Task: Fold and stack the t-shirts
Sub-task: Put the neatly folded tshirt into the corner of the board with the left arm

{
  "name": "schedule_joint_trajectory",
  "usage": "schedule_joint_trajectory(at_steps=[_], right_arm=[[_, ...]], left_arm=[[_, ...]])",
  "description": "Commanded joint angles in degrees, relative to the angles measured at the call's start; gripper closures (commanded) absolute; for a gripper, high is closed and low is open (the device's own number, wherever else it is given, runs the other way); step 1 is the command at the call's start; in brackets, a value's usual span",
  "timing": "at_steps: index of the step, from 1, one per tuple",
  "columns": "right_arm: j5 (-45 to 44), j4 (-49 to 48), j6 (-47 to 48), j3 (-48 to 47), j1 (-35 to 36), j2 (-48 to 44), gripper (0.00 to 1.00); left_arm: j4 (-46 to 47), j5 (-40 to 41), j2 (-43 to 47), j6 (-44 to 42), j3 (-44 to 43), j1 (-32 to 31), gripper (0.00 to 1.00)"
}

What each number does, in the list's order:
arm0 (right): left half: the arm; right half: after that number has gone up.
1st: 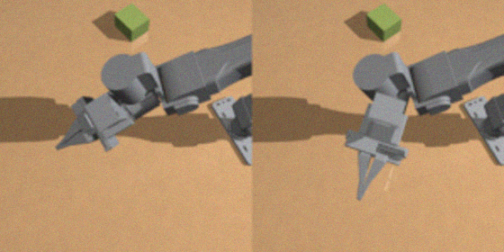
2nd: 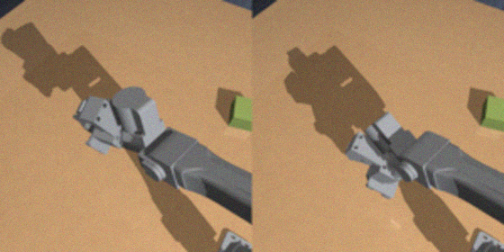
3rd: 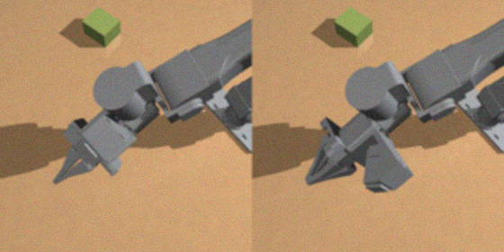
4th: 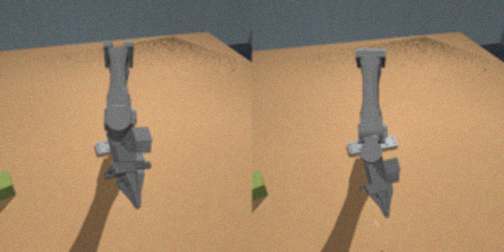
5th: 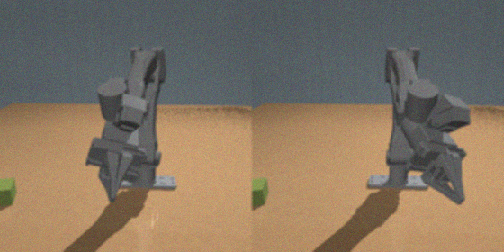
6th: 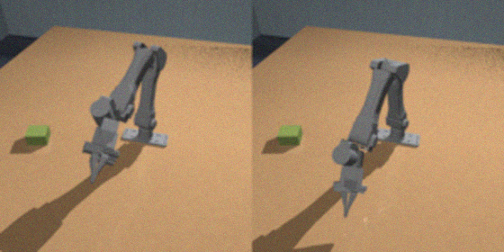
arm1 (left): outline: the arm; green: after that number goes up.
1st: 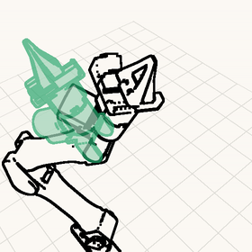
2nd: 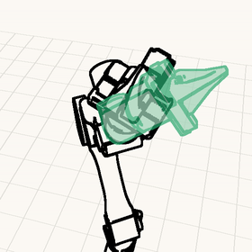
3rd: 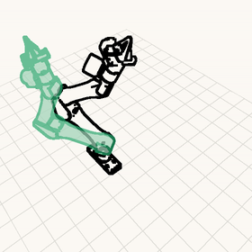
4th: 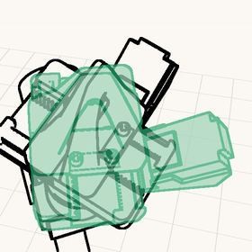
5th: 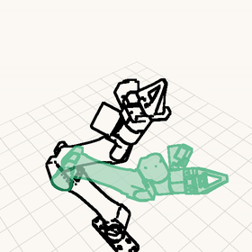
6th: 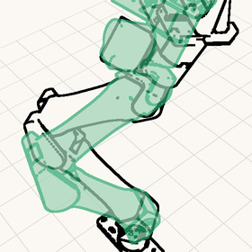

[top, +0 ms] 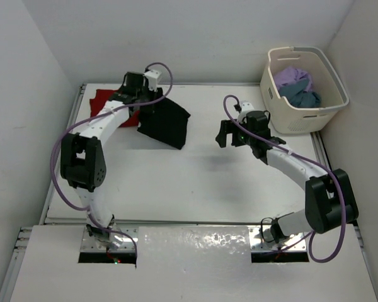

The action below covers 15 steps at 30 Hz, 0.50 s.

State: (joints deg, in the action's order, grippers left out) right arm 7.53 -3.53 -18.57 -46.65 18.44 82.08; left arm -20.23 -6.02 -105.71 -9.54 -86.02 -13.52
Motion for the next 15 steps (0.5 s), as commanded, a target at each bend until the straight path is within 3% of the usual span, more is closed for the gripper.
schedule_joint_trajectory(at_steps=[1, 8, 15], right_arm=[[-2.0, -0.3, 1.5, 0.2, -0.5, -2.5, 0.01], [-3.0, 0.1, 1.7, 0.2, -0.6, -3.1, 0.01], [-3.1, 0.0, 1.9, 0.2, -0.5, -2.7, 0.01]], left_arm=[[-6.2, 0.1, 0.5, -7.0, -7.6, 3.3, 1.00], [-12.5, -1.8, -4.7, -13.5, -16.5, 9.2, 1.00], [-20.7, -4.3, -13.8, -16.6, -31.6, 13.3, 1.00]])
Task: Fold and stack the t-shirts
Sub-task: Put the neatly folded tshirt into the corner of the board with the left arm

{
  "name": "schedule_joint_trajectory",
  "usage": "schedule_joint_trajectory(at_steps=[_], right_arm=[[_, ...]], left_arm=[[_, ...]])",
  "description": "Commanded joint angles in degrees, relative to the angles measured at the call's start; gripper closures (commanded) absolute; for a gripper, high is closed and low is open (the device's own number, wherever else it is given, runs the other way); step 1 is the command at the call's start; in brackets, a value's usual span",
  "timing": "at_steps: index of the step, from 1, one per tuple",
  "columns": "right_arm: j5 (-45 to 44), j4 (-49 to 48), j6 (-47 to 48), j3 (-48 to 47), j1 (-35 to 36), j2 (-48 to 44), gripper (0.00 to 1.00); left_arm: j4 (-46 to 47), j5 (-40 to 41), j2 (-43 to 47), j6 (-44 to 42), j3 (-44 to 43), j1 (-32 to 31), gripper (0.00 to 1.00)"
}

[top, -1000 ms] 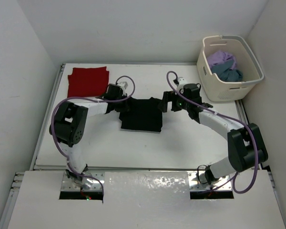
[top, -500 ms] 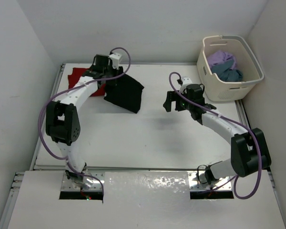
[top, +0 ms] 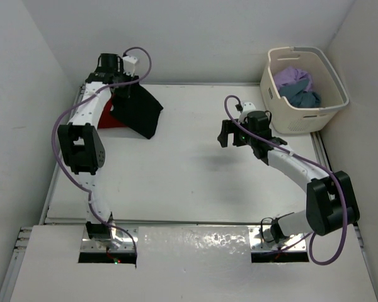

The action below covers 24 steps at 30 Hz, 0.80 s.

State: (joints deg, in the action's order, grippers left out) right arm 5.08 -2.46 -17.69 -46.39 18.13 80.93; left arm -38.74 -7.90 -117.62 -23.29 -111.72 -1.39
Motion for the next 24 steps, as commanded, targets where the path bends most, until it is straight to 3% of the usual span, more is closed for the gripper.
schedule_joint_trajectory(at_steps=[1, 24], right_arm=[[-0.8, -1.1, 0.9, -0.1, -0.2, -1.3, 0.01], [0.0, -1.9, 0.3, -0.6, -0.3, 0.6, 0.01]], left_arm=[[-2.6, -2.6, -2.3, -2.9, -7.1, 1.3, 1.00], [6.0, -15.3, -3.9, 6.4, -13.0, 8.1, 1.00]])
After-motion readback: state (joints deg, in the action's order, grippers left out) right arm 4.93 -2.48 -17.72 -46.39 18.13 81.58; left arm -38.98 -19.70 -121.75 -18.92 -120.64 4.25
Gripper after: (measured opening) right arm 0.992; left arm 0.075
